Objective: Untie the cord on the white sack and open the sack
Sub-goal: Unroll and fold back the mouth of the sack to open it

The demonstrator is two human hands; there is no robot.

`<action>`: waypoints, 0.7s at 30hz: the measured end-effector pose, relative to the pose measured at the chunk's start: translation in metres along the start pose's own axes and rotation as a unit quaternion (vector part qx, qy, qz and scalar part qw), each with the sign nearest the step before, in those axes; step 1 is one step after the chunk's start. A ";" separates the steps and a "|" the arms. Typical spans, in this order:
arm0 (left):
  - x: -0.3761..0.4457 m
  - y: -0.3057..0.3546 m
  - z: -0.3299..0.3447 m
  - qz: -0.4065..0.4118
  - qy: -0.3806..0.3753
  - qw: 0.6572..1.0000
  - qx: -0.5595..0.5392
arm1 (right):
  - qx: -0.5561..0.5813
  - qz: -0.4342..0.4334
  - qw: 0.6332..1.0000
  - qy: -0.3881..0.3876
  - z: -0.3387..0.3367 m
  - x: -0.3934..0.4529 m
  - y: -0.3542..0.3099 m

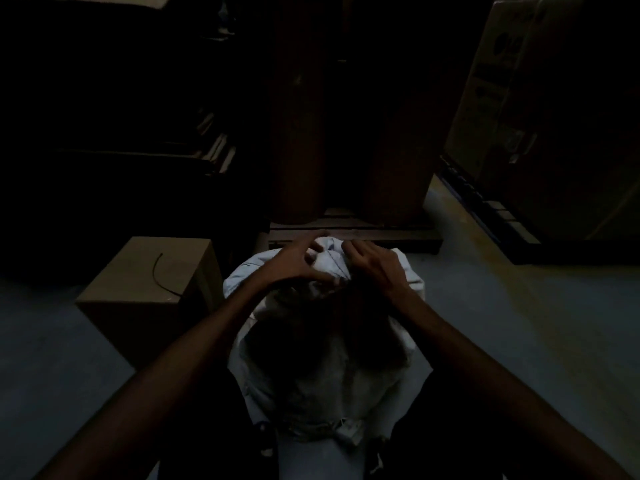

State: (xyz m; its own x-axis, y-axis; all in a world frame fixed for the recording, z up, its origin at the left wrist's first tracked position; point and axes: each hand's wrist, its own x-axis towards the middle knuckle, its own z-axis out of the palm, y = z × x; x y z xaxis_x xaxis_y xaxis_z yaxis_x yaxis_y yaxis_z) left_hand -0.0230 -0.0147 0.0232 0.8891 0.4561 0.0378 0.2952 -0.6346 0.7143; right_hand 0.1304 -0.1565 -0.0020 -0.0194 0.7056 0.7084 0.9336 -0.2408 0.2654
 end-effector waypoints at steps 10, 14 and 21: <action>0.009 0.012 0.040 0.069 0.075 0.994 0.041 | 0.105 0.149 0.976 -0.120 -0.027 -0.027 -0.002; 0.001 0.009 0.048 0.072 0.136 0.987 0.053 | 0.228 0.510 0.828 -0.045 -0.053 -0.050 -0.032; -0.011 0.010 0.094 0.107 0.171 0.955 0.217 | 0.414 0.806 0.410 -0.106 -0.039 -0.028 -0.049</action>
State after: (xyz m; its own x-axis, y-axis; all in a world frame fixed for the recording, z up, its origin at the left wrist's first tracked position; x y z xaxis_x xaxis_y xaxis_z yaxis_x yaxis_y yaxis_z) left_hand 0.0028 -0.0844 -0.0359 0.8014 0.4161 0.4296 0.3020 -0.9016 0.3098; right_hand 0.0715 -0.1903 -0.0090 0.8107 0.1376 -0.5690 -0.5243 -0.2617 -0.8103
